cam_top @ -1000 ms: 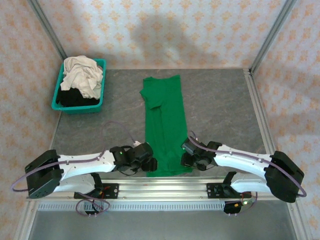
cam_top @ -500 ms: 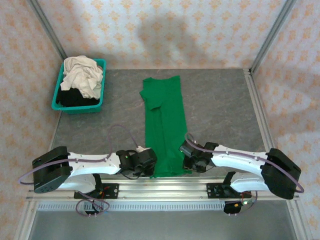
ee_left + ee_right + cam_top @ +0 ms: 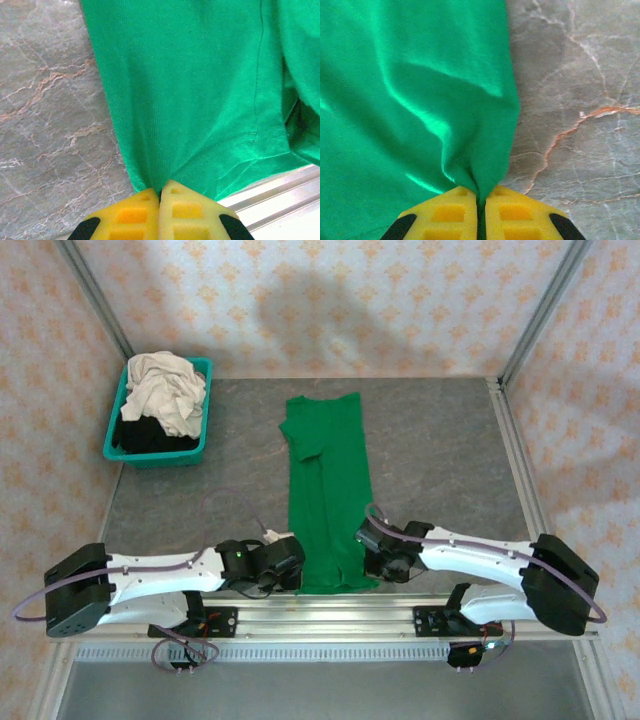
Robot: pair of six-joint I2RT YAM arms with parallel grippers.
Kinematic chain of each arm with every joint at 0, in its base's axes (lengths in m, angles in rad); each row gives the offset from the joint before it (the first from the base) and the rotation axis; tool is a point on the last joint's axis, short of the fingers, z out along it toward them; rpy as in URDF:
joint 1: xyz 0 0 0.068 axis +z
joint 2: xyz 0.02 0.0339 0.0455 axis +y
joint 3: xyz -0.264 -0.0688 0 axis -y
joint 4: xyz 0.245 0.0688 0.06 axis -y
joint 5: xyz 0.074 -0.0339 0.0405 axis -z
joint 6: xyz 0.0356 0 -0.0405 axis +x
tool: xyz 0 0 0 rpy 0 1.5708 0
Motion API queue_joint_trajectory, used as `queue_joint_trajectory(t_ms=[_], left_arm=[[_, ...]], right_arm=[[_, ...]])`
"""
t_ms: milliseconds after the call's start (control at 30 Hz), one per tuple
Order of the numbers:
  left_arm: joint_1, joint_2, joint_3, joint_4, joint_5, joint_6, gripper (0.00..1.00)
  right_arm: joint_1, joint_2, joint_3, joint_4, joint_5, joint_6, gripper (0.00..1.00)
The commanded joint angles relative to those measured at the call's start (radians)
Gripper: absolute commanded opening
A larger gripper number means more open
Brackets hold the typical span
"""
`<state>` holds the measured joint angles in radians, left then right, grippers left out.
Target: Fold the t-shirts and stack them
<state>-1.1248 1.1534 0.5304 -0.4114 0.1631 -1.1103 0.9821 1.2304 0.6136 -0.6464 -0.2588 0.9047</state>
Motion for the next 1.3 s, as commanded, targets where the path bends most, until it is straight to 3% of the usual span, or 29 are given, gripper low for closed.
queue_joint_trajectory(t_ms=[0, 233, 433, 567, 833, 1167, 1267], left_arm=[[0.018, -0.039, 0.038, -0.06, -0.059, -0.015, 0.0], [0.234, -0.113, 0.123, -0.131, -0.062, 0.081, 0.0], [0.447, 0.113, 0.31, -0.153, 0.031, 0.264, 0.0], [0.549, 0.274, 0.43, -0.145, 0.099, 0.337, 0.0], [0.673, 0.517, 0.611, -0.148, 0.193, 0.427, 0.0], [0.723, 0.726, 0.78, -0.203, 0.245, 0.502, 0.0], [0.75, 0.747, 0.82, -0.237, 0.24, 0.521, 0.18]], right_arm=[[0.007, -0.034, 0.085, -0.065, 0.049, -0.022, 0.08], [-0.035, 0.028, 0.255, -0.124, 0.159, -0.094, 0.02], [-0.194, 0.159, 0.415, -0.106, 0.182, -0.24, 0.01], [-0.302, 0.285, 0.522, -0.089, 0.121, -0.328, 0.01], [-0.427, 0.526, 0.714, -0.092, 0.008, -0.439, 0.01], [-0.485, 0.734, 0.855, -0.127, -0.038, -0.492, 0.07], [-0.501, 0.767, 0.901, -0.155, -0.026, -0.515, 0.16]])
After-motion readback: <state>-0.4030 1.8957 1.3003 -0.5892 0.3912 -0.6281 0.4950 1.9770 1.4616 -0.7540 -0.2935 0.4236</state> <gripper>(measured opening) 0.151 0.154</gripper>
